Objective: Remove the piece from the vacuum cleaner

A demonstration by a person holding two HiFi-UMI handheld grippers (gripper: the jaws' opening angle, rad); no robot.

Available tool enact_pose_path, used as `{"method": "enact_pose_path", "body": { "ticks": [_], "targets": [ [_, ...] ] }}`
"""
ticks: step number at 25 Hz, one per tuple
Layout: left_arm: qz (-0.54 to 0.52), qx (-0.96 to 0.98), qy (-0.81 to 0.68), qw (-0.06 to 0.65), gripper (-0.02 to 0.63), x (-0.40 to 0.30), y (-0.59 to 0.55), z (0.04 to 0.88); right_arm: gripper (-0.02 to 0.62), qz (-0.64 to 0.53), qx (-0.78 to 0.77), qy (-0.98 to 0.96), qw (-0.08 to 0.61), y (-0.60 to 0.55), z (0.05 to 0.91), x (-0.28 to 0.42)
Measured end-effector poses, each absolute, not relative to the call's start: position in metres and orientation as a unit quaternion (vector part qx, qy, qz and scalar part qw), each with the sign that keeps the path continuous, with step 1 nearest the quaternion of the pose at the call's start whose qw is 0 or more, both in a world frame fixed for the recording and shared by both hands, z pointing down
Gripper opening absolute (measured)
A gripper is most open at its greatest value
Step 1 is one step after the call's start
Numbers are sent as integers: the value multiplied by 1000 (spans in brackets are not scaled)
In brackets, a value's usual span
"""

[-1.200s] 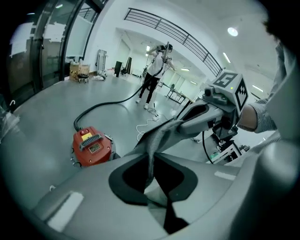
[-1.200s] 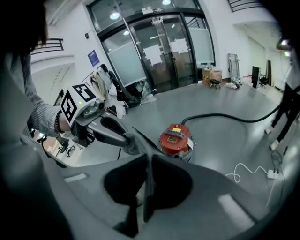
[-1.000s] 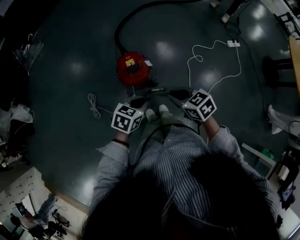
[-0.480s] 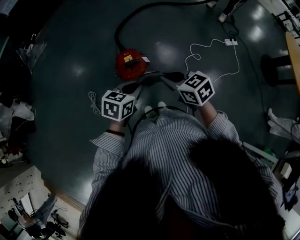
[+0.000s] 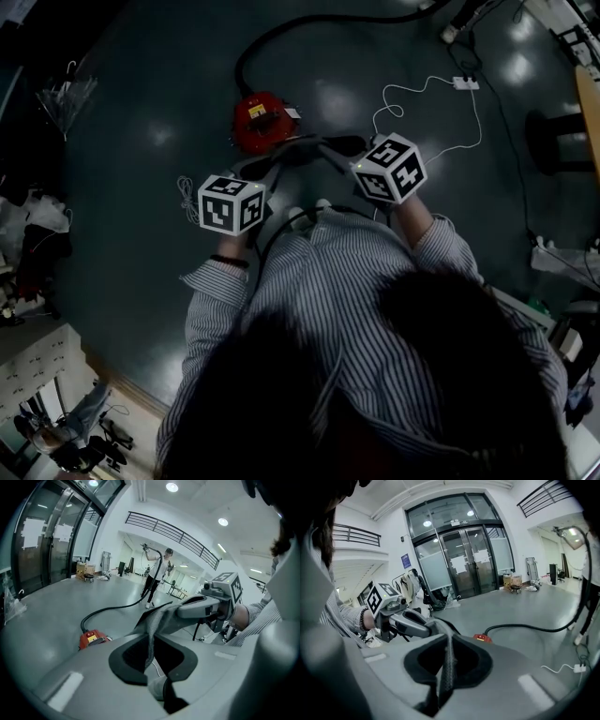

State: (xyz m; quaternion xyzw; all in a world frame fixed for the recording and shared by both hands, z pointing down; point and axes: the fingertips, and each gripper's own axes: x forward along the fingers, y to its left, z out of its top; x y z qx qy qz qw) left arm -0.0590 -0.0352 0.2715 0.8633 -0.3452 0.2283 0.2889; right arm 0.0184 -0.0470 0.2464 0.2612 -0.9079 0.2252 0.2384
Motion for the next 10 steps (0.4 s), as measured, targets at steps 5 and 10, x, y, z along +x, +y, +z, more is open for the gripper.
{"method": "enact_pose_path", "body": {
  "ticks": [5, 10],
  "targets": [
    [227, 862, -343, 298, 29, -56, -34, 276, 23, 224, 260, -907, 246, -45, 251, 22],
    [227, 860, -343, 302, 29, -54, -32, 277, 23, 226, 260, -905, 249, -42, 251, 24]
  ]
}}
